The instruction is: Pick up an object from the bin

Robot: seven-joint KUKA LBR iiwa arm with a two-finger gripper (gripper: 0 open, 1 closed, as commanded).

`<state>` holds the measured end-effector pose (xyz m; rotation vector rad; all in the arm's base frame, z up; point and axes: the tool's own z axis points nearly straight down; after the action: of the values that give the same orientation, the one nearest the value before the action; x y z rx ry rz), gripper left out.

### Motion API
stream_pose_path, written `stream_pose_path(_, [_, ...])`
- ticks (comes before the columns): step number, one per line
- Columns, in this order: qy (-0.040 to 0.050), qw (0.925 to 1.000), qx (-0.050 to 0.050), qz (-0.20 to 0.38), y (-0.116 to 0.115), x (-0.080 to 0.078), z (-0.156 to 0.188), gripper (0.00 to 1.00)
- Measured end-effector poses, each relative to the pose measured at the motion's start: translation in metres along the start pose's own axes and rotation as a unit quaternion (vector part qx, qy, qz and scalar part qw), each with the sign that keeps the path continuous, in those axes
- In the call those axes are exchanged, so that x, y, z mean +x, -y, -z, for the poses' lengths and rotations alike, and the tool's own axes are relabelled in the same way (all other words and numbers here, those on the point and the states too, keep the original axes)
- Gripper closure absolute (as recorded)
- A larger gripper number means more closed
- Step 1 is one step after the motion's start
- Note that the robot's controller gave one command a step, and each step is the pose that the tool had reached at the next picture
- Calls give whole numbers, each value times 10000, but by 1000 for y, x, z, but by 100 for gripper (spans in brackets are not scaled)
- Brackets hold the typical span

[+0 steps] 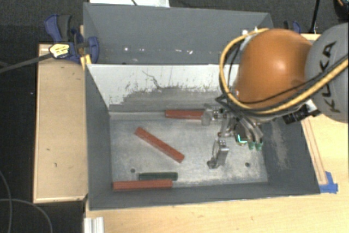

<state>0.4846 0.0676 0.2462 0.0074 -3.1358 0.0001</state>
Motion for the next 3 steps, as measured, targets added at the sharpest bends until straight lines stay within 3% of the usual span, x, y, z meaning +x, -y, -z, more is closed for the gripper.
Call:
stream_pose_path(1, [11,9931,0,1175,-12,-25,-106,0])
stream_pose_path(2, [31,9934,-6,1148,-51,-92,-177,0])
stream_pose_path(3, [46,9948,-4,1016,-62,-69,-174,0])
